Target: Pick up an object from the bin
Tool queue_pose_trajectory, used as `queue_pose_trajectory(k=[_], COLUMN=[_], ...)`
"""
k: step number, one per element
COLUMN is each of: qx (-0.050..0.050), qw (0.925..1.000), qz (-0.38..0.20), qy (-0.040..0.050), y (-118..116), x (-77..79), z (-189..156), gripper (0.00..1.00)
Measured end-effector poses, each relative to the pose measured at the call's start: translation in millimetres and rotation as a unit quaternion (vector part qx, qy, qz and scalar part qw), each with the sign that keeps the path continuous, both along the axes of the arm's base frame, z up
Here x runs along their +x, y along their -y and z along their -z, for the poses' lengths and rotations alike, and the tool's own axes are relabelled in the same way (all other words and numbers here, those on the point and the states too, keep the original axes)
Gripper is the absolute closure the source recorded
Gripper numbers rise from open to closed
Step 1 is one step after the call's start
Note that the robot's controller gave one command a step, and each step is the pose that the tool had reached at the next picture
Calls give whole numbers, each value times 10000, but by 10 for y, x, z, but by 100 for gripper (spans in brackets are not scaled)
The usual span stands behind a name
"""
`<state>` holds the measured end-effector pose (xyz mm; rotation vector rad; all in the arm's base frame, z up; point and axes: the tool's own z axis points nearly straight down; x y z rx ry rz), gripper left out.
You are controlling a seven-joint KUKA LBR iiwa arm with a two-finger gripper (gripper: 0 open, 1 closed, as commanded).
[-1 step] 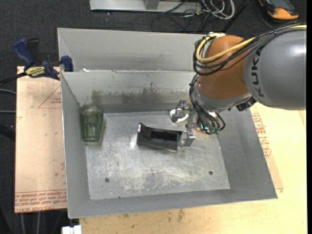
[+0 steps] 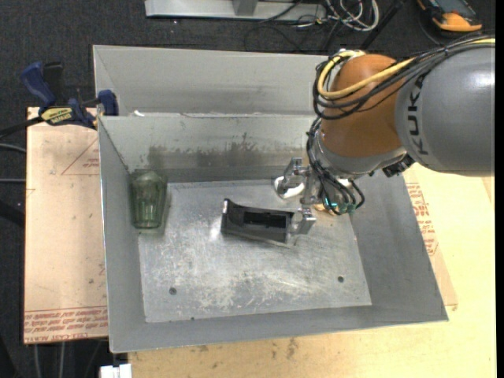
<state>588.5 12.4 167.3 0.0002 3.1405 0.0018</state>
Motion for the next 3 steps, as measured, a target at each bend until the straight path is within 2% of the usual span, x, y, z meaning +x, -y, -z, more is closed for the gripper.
queue_pose_trajectory(k=[1, 2, 3], qx=[-46, -46, -1], qw=[9995, 9995, 9984], qz=[327, 327, 563], qy=[13, 13, 18], y=[-690, -690, -454], x=[345, 345, 306], z=[843, 843, -871], gripper=[100, 100, 100])
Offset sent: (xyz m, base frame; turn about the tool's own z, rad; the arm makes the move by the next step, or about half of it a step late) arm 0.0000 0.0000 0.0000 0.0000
